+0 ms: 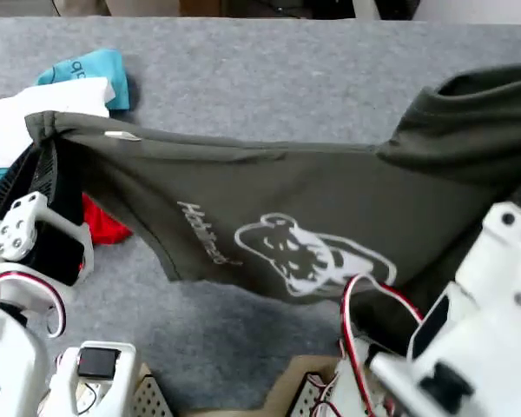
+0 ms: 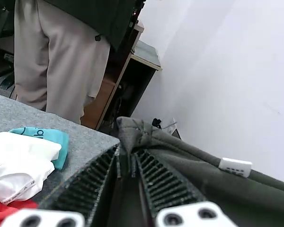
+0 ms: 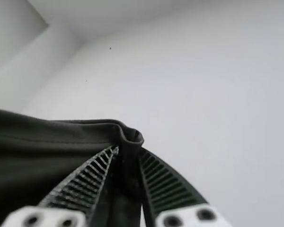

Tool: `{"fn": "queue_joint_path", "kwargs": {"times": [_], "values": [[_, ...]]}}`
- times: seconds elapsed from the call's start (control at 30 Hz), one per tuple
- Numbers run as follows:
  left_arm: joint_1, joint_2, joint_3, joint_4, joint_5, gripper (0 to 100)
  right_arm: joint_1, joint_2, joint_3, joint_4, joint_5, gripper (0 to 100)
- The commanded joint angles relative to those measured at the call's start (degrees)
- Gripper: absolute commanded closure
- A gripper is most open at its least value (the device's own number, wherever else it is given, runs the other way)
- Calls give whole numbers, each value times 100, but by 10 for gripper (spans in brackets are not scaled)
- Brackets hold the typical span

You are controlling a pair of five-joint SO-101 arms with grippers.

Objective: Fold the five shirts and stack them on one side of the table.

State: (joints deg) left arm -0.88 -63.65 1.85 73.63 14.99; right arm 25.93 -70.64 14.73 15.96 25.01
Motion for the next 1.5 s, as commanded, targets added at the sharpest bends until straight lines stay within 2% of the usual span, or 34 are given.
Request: {"fn": "queue_joint_path", "kwargs": {"times": [0.0, 0.27, 0.5, 0.7, 0.83, 0.97, 1.17, 1.47], "values": [[26, 127, 9, -97, -44, 981, -4, 154, 268, -53, 35, 994], [53, 171, 765, -369, -44, 981, -40, 207, 1481, -35, 35, 994], [53, 673, 2365, -1996, -9, 981, -259, 910, 2519, -870, 35, 994], [62, 2141, 2541, -3534, -18, 981, -602, 2220, 2563, -1301, 35, 994], [62, 3644, 1829, -4281, -35, 981, -892, 3240, 2299, -1855, 35, 994], [35, 5253, 501, -4343, -35, 981, -1077, 4462, 1569, -1934, 35, 994], [62, 7178, -1582, -3684, -9, 981, -1103, 6220, 207, -1943, 18, 994], [44, 9165, -4659, -2690, -26, 981, -1103, 8303, -2026, -1925, 18, 994]]}}
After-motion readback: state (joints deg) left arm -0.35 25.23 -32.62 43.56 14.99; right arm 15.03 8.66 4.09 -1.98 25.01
